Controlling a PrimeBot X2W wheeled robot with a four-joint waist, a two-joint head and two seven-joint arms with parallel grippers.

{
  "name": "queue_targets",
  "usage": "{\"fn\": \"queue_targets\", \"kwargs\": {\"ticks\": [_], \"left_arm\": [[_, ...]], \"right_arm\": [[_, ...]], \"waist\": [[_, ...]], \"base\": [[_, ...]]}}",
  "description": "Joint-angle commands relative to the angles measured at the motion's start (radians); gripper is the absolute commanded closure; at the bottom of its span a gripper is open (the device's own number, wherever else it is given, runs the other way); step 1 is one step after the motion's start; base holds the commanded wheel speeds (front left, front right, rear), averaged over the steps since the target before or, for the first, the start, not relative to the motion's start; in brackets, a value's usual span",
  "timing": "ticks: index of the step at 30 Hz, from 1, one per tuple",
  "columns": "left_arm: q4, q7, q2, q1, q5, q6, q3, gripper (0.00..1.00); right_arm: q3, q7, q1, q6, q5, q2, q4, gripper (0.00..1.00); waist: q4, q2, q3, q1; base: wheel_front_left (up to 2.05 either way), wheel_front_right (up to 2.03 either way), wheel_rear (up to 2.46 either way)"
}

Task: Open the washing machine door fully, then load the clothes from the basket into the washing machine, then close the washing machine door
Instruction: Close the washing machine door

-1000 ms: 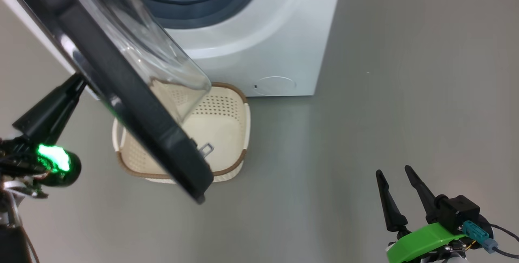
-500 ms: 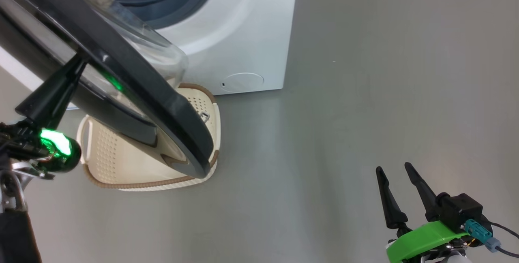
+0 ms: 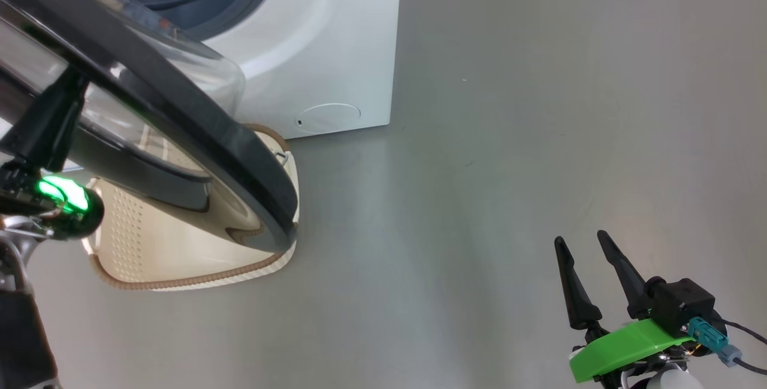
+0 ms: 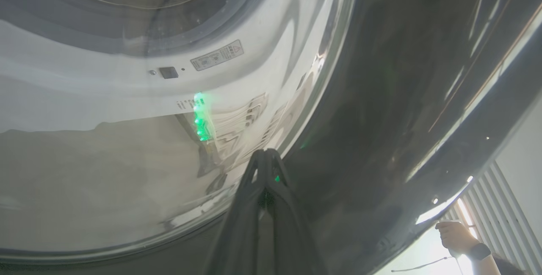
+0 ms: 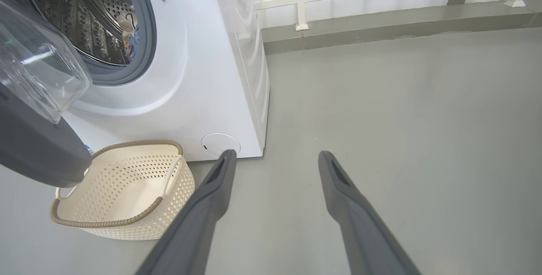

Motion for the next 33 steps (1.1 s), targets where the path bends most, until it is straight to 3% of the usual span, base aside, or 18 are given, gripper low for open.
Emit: {"fn": "queue_targets", "kwargs": {"ticks": [1,13,24,33], "left_arm": [[-0.013,-0.008,0.033,-0.038,0.015,-0.011,0.03,1.0],[0.018,-0.051,0.024,-0.039,0.056,-0.027,0.061,1.0],[-0.075,-0.081,0.002,0.045,0.13,-0.027,0.087,1.0],[-0.228,-0.15,-0.012,0.14,0.218,-0.028,0.071,1.0]], "right_arm": [[0.026,-0.013,-0.015,0.002,0.007,0.0,-0.026,0.0],[0.017,-0.013,-0.012,0.002,0.015,0.0,-0.017,0.0],[0.024,-0.013,0.006,0.002,0.016,0.0,-0.007,0.0],[0.024,-0.013,0.027,0.002,0.01,0.0,-0.011,0.0]], "waist": [[-0.007,0.0,0.002,0.0],[0.011,0.0,-0.037,0.0],[0.051,0.0,-0.119,0.0],[0.066,0.0,-0.166,0.0]], "base": [[0.0,0.0,0.0],[0.0,0.0,0.0],[0.0,0.0,0.0],[0.0,0.0,0.0]]}}
